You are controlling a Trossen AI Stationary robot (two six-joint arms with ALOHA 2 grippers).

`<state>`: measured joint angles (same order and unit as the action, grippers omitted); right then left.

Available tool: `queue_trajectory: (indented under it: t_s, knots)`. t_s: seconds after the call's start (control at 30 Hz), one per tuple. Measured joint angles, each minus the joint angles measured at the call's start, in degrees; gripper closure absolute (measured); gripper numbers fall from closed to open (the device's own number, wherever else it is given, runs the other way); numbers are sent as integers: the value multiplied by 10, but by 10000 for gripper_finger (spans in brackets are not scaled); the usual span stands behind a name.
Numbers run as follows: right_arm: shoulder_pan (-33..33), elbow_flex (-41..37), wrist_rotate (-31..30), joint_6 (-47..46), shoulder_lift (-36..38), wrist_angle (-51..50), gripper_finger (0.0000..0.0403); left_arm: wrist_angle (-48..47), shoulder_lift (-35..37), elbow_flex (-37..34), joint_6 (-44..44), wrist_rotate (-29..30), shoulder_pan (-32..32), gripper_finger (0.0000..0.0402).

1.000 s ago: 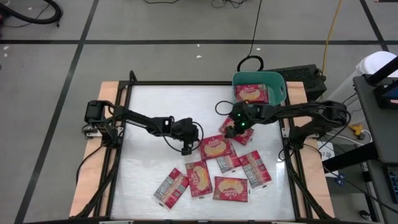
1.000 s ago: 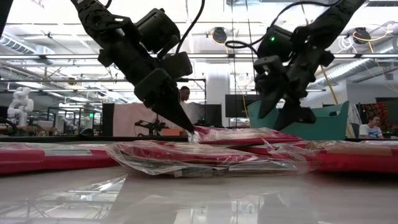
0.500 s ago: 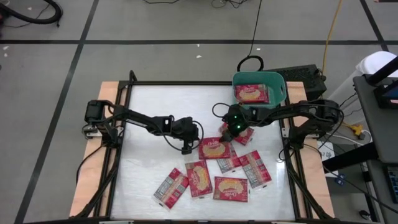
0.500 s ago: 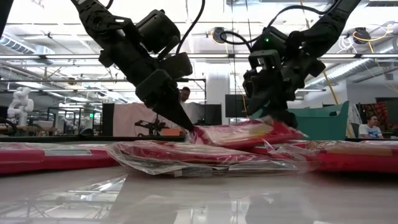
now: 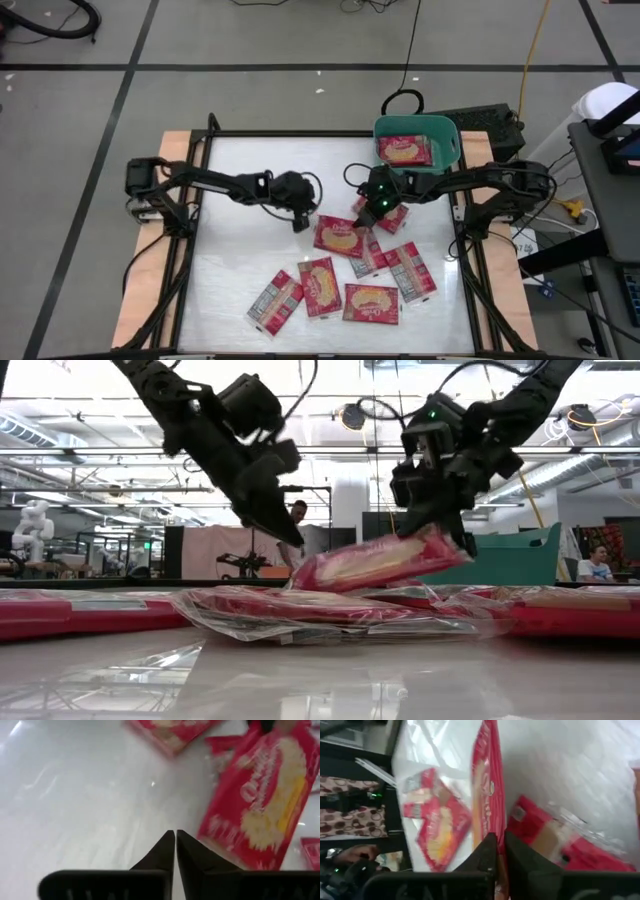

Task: Sort popcorn bags into baskets
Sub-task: Put the red popcorn bag into the green bin

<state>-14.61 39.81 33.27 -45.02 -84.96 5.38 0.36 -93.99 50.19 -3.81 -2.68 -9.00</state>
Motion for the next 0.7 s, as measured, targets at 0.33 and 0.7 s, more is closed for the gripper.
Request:
queue_trajectory:
  t_s: [0.33, 0.7]
  knots:
    - [-6, 1, -53, 10, 146, -29, 400, -47, 120, 0, -34, 3, -71, 325]
    - [-76, 153, -60, 196, 278, -339, 402, -49, 148, 0, -116, 1, -122, 323]
